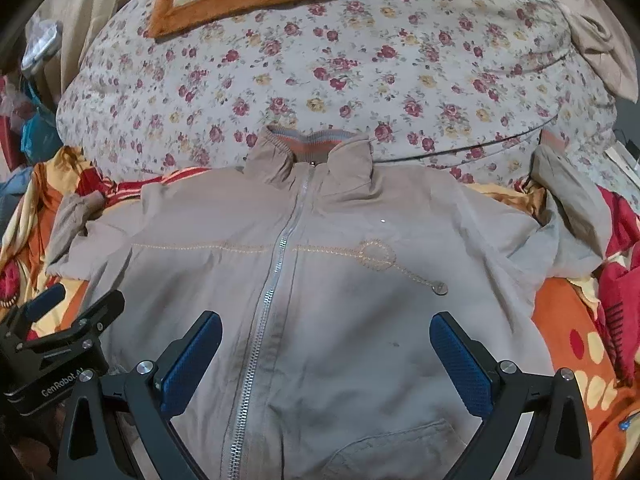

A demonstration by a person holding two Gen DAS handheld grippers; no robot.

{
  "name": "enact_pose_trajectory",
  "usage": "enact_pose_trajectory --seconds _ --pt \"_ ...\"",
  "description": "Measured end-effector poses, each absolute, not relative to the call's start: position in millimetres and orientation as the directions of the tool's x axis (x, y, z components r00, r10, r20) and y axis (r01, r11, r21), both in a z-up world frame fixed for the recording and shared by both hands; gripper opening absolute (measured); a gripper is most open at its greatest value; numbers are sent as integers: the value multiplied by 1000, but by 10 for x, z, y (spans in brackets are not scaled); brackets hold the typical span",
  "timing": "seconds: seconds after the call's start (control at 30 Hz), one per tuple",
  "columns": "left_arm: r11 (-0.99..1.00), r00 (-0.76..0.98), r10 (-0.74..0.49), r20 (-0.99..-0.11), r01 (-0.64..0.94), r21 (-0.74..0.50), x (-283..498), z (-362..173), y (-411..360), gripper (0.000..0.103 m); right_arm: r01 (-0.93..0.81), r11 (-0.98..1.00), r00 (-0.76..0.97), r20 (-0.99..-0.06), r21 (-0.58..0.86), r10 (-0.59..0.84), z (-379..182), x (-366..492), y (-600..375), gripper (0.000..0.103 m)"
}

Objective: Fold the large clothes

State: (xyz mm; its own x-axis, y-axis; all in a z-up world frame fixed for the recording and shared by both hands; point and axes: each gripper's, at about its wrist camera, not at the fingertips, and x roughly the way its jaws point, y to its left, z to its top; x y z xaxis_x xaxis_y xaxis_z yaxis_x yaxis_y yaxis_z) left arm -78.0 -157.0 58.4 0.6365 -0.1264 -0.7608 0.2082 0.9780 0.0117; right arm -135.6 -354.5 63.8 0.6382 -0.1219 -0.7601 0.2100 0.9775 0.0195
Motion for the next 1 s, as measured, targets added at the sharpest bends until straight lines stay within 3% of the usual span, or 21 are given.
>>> enact_pose_trajectory --seconds 1.0 --pt "977 630 -105 -770 209 37 -773 495 -1578 102 202 979 605 -788 18 -110 487 -1357 -3517 103"
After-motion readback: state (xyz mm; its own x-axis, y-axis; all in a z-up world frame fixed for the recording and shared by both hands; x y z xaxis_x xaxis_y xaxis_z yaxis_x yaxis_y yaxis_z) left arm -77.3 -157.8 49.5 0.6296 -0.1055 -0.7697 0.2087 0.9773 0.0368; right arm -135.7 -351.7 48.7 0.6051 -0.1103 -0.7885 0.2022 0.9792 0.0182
